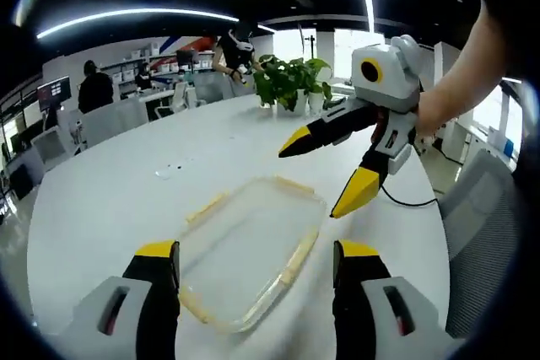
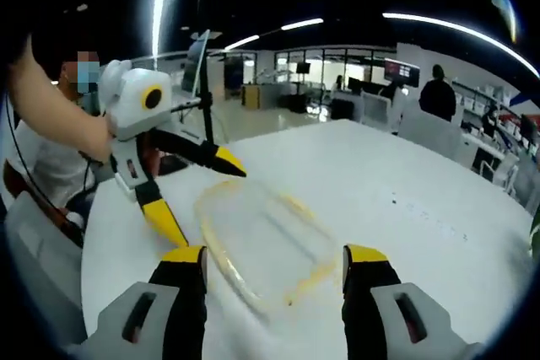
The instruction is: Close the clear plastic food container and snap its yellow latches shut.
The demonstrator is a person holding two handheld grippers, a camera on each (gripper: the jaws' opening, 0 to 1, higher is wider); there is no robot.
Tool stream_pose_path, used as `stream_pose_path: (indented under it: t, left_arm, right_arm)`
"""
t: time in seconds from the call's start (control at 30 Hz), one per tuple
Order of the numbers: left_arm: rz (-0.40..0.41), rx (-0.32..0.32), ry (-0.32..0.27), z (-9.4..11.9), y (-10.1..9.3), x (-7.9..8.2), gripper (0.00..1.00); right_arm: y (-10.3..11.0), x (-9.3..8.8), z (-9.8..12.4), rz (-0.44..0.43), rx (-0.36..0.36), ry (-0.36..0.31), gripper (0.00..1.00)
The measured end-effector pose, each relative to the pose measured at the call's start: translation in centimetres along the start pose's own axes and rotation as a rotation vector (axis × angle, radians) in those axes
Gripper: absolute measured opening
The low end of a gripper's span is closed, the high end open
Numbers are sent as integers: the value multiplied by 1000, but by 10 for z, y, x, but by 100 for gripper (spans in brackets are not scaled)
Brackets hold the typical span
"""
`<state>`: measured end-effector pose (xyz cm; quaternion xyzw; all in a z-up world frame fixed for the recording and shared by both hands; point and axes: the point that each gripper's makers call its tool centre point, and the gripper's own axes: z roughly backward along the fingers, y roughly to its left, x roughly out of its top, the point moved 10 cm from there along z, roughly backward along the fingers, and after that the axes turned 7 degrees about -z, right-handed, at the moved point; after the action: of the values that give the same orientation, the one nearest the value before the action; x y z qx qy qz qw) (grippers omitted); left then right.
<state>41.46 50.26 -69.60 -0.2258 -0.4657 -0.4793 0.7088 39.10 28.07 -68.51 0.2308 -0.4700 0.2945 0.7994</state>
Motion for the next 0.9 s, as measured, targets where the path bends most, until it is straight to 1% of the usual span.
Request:
stream_pose_path:
  t: [0.2, 0.33, 0.43, 0.57, 0.7, 0.73, 0.8, 0.9]
  left_arm:
    - [54, 32, -19, 13, -3, -7, 74]
    - [65, 40, -18, 19, -5, -9, 74]
    - [135, 52, -43, 24, -6, -10, 74]
    - [163, 70, -55, 33, -10, -12, 73]
    - [182, 76, -47, 39, -16, -15, 73]
    - [206, 78, -47, 41, -18, -16, 73]
    - [220, 91, -60, 46, -22, -17, 73]
    - [239, 99, -61, 50, -25, -19, 72]
  right_arm:
    - [-2, -4, 17, -25, -29, -13, 65]
    - [1, -1, 27, -30, -43, -27, 65]
    - [2, -1, 31, -45, -45, -40, 65]
    - [5, -2, 38, -65, -54, -55, 65]
    - [6, -3, 46, -77, -68, -55, 65]
    - [8, -2, 49, -75, -68, -55, 65]
    - [11, -1, 55, -57, -70, -52, 65]
    - [12, -2, 61, -55, -74, -53, 63]
